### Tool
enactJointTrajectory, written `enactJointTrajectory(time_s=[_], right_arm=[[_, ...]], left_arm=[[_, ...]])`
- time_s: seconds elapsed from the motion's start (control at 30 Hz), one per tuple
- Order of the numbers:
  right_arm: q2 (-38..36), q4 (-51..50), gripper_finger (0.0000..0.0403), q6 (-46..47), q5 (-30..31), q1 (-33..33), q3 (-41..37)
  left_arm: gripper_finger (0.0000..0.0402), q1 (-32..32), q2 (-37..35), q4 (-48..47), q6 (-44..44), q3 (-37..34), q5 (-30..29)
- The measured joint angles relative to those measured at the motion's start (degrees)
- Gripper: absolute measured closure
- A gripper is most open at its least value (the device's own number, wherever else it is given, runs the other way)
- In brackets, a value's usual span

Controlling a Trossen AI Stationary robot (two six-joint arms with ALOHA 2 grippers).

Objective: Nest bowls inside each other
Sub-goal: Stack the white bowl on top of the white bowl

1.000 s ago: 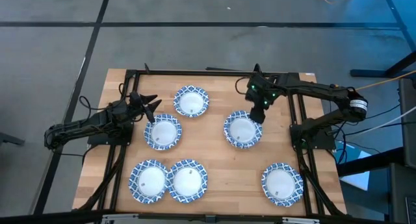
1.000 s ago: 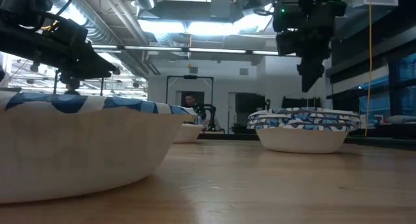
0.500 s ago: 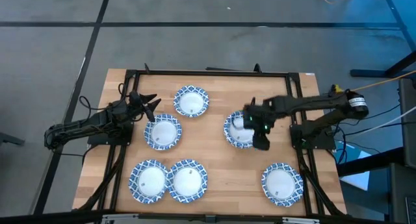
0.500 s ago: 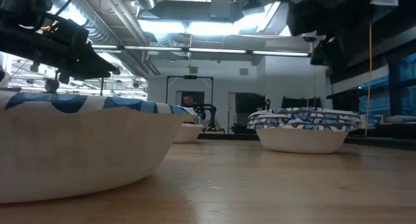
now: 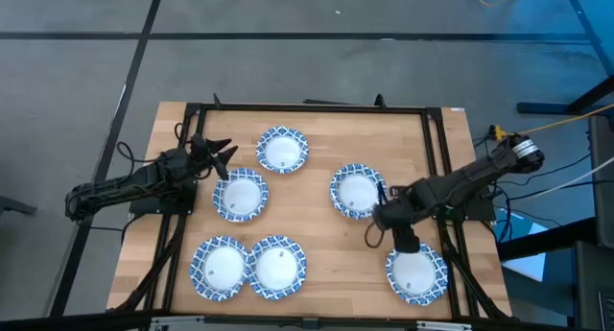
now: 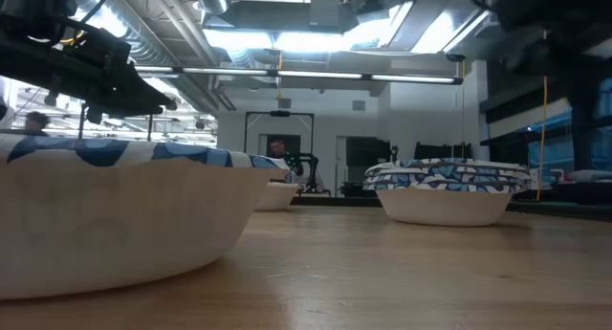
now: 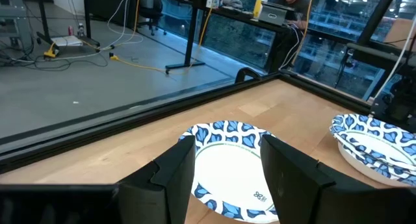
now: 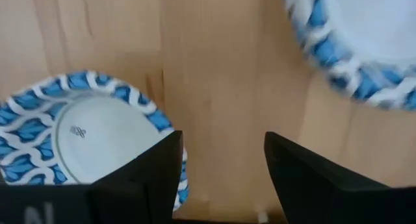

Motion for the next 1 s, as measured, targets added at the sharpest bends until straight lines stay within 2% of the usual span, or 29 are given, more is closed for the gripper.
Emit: enactJointTrajectory(time_s=[0.13, 0.33, 0.57, 0.77, 1.0], right_arm=[[0.07, 2.67, 0.0185, 4.19, -0.52, 4.32, -4.18], [0.07, 9.13, 0.0185, 10.17, -5.52, 9.04, -9.94], [0.07, 11.53, 0.019, 14.43, -7.83, 11.45, -14.32], [0.07, 12.48, 0.0226, 17.0, -8.01, 11.46, -16.47], [2.37, 12.89, 0.029, 16.78, -9.79, 11.46, -16.5]], left_arm=[[0.0232, 0.01, 0.0, 0.0, -1.42, 0.0, 0.0], [0.0232, 0.01, 0.0, 0.0, -1.49, 0.0, 0.52], [0.0232, 0.01, 0.0, 0.0, -1.46, 0.0, 0.57], [0.0232, 0.0, 0.0, 0.0, -1.44, 0.0, 0.62], [0.0232, -0.01, 0.0, 0.0, -1.44, 0.0, 0.7]])
